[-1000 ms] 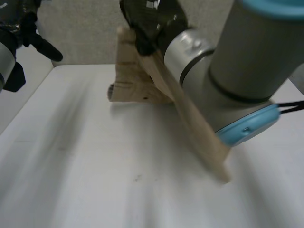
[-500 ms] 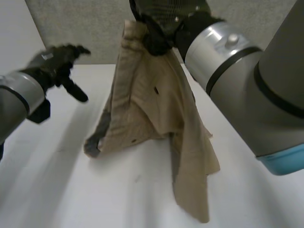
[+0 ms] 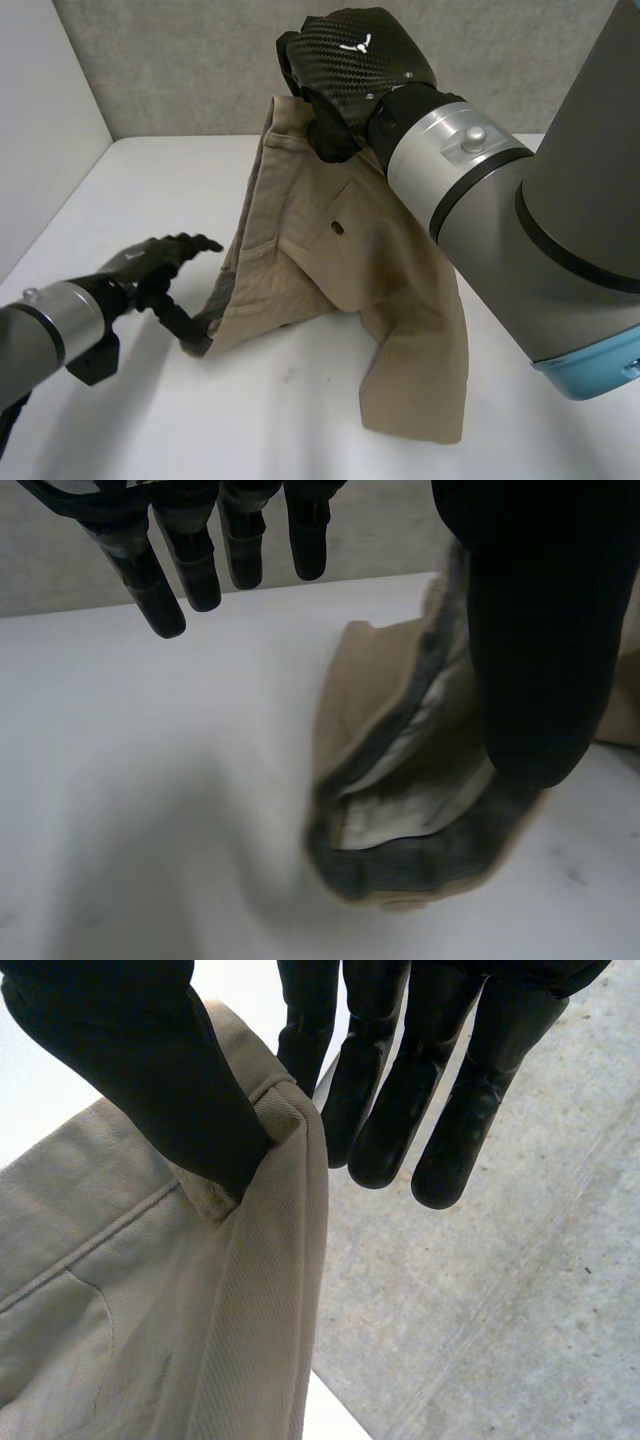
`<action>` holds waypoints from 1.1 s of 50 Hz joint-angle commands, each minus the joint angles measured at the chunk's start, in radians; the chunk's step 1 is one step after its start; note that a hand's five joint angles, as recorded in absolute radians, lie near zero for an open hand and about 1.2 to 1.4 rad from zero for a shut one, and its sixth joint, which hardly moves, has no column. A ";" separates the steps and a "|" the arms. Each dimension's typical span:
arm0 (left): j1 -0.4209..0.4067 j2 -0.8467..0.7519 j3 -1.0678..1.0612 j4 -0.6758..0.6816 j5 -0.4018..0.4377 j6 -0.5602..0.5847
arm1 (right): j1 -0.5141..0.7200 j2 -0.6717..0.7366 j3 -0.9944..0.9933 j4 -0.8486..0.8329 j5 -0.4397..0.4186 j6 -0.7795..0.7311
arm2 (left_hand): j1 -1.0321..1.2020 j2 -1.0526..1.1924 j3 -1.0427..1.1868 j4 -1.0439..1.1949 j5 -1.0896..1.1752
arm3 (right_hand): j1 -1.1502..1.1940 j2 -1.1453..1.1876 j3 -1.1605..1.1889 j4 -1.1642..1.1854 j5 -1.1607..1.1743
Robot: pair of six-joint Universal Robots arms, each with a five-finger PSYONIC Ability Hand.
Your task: Fold the shorts.
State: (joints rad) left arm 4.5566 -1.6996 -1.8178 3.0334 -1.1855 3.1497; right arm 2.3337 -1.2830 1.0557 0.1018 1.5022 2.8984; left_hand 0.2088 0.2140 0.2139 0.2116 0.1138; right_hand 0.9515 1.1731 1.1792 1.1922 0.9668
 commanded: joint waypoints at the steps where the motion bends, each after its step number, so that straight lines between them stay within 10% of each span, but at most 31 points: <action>1: -0.070 -0.051 0.003 0.071 -0.011 -0.005 | 0.006 0.004 0.026 -0.002 0.003 0.004 | -0.025 -0.030 -0.030 -0.027 -0.104 | 0.445 0.223 0.217 0.204 0.255; 7: -0.099 -0.103 0.003 0.117 -0.011 -0.007 | 0.004 0.007 0.044 -0.011 0.004 0.007 | 0.148 0.143 0.143 0.145 0.068 | 0.445 0.223 0.217 0.204 0.255; 10: -0.111 -0.147 0.009 0.160 -0.013 -0.007 | 0.001 0.005 0.067 -0.030 0.004 0.010 | 0.725 0.720 0.720 0.723 0.646 | 0.414 0.192 0.186 0.173 0.224; 13: -0.113 -0.178 0.020 0.206 -0.041 -0.004 | -0.004 0.004 0.095 -0.036 0.004 0.009 | 1.186 1.181 1.181 1.183 1.106 | -0.109 -0.331 -0.337 -0.350 -0.299; 18: -0.096 -0.169 0.047 0.225 -0.193 0.000 | -0.014 0.004 0.136 -0.027 0.009 -0.002 | 1.187 1.182 1.182 1.185 1.108 | -0.777 -0.999 -1.005 -1.018 -0.967; 23: -0.045 -0.057 0.116 0.226 -0.335 0.001 | -0.083 -0.007 0.216 -0.011 0.010 0.002 | 1.187 1.182 1.182 1.185 1.108 | -0.777 -0.999 -1.005 -1.018 -0.967; 35: -0.024 0.208 0.452 0.216 -0.348 -0.014 | -0.376 -0.091 0.339 -0.011 0.000 0.010 | 1.187 1.182 1.182 1.185 1.108 | -0.777 -0.999 -1.005 -1.018 -0.967; 43: -0.255 0.140 0.641 0.222 -0.352 -0.007 | -0.508 -0.111 0.392 -0.022 -0.008 0.009 | 1.187 1.182 1.182 1.185 1.108 | -0.777 -0.999 -1.005 -1.018 -0.967; 47: -0.529 -0.114 0.661 0.213 -0.359 0.007 | -0.540 -0.111 0.392 -0.024 -0.023 0.009 | 1.187 1.182 1.182 1.185 1.108 | -0.777 -0.999 -1.005 -1.018 -0.967; 55: -0.706 -0.445 0.589 0.211 -0.376 0.056 | -0.576 -0.110 0.394 -0.022 -0.063 0.005 | 1.187 1.182 1.182 1.185 1.108 | -0.777 -0.999 -1.005 -1.018 -0.967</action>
State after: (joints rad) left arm 3.9976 -1.8857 -1.1756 3.2449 -1.5505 3.1730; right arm 1.7771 -1.3951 1.4499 0.0784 1.4669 2.9061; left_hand 1.1235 1.1955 1.1957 1.1946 0.9569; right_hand 0.2014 0.2136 0.2115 0.2295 0.0690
